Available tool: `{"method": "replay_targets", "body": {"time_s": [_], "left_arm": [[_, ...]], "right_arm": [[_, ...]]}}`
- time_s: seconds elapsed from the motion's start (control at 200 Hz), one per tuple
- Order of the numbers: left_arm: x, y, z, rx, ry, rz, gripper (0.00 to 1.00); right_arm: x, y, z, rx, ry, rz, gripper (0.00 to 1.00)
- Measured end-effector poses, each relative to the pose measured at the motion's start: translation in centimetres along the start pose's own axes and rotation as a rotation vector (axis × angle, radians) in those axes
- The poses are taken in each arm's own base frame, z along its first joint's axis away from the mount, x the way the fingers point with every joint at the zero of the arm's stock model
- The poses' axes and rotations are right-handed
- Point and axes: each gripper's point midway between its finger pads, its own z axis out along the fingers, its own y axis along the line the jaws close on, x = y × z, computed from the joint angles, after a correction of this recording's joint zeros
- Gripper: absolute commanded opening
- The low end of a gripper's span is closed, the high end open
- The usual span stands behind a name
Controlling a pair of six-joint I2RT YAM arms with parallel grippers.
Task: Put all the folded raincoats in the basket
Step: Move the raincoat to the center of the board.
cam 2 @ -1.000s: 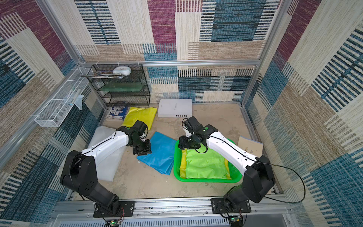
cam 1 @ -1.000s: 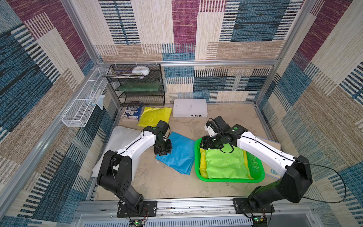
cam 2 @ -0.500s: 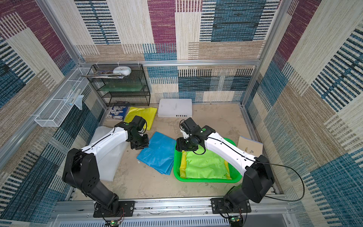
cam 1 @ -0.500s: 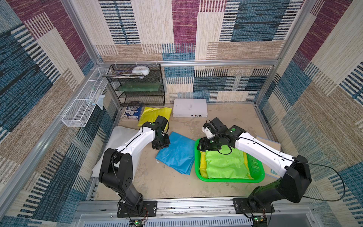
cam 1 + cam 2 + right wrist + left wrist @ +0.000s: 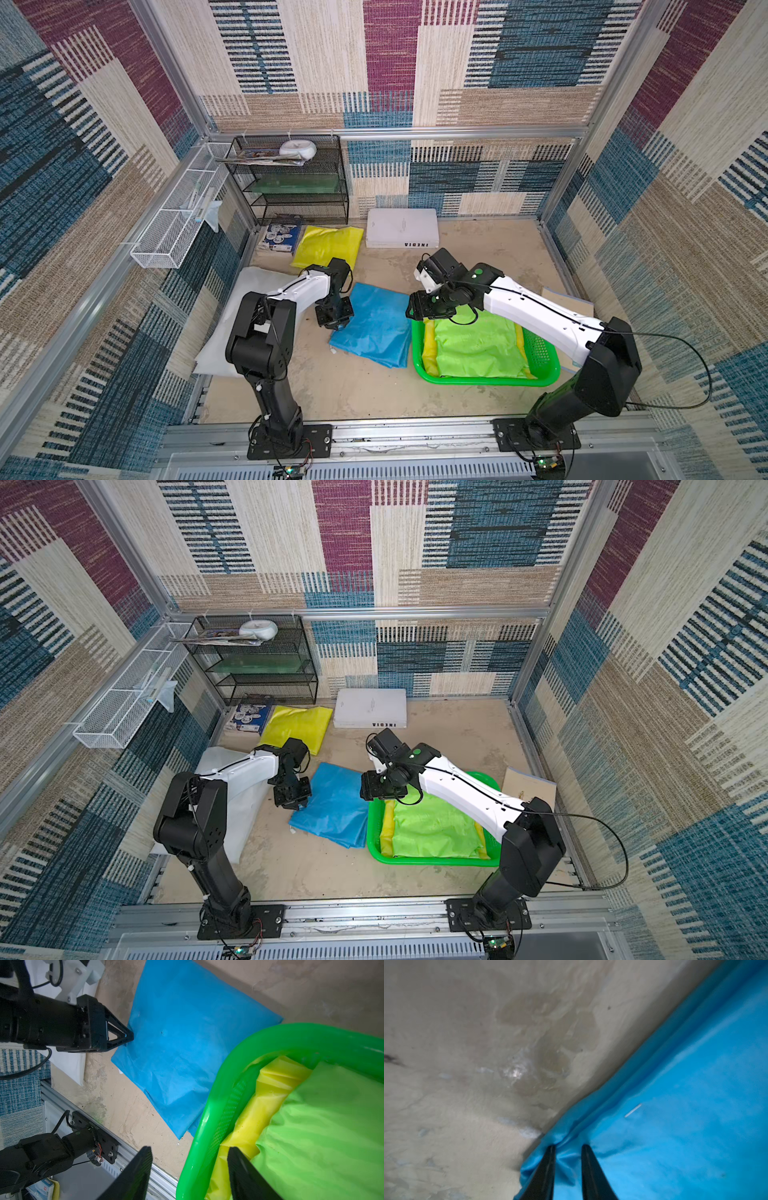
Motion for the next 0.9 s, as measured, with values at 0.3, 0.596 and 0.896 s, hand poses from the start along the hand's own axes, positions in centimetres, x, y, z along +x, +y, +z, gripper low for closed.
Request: {"method": "replay_targets", "body": {"time_s": [0.3, 0.596, 0.896], "left_arm": [[3.9, 4.6, 0.1, 0.103, -0.028, -0.212, 0.04], [6.3, 4.1, -5.9, 0.374, -0.162, -0.362, 0.45], [1.7, -2.9, -9.3, 0.357, -0.123, -0.047, 0.41]], "right_arm": [[0.3, -0.2, 0.2, 0.006, 0.007, -0.008, 0.64], [0.1, -0.1, 0.7, 0.002, 0.007, -0.016, 0.64], [0.1, 0.2, 0.9, -0.007, 0.005, -0.021, 0.65]]}}
